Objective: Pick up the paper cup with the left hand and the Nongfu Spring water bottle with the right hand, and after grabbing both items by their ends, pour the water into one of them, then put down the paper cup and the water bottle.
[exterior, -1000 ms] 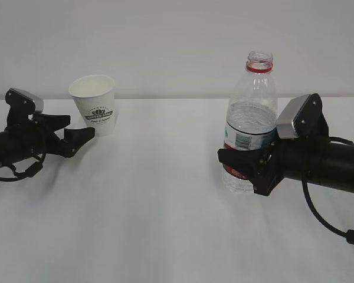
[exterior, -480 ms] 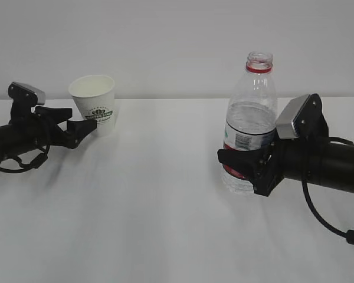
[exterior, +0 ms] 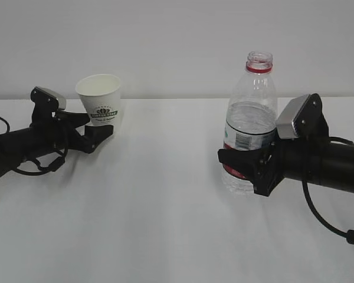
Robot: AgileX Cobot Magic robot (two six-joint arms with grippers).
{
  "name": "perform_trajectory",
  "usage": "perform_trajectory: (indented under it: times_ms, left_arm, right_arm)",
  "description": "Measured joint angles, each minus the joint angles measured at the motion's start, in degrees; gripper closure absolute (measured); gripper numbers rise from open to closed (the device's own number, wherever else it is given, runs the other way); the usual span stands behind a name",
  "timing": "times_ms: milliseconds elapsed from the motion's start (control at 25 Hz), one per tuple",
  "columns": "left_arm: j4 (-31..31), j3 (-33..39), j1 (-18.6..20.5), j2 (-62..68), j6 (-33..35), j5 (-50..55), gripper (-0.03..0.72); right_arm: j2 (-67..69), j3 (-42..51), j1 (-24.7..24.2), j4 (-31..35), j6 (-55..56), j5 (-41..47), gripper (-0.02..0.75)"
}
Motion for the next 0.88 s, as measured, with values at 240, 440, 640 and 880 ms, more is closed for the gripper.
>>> perform_trajectory:
  times_ms: [240,440,640,880]
  left_arm:
    - [-0.1,-0.6,-0.7,0.2,-0.8,0.0,0.027]
    - [-0.1,-0.6,-1.4,0.3,-0.8,0.0,0.027]
    - [-0.8,-0.6,-1.3,0.3,-0.9,0.0,0.028]
    - [-2.2,-0.6,-1.3,0.3,-0.9,0.0,0.03]
  right_arm:
    - [-0.1,0.0,0.0,-0.1,0.0,0.0,0.286]
    - [-0.2,0.0,0.0,-0.1,0.0,0.0,0.286]
    - [-0.2,0.0,0.0,-0.3,0.0,0.0,0.286]
    - [-0.2,0.0,0.0,-0.8,0.0,0.0,0.286]
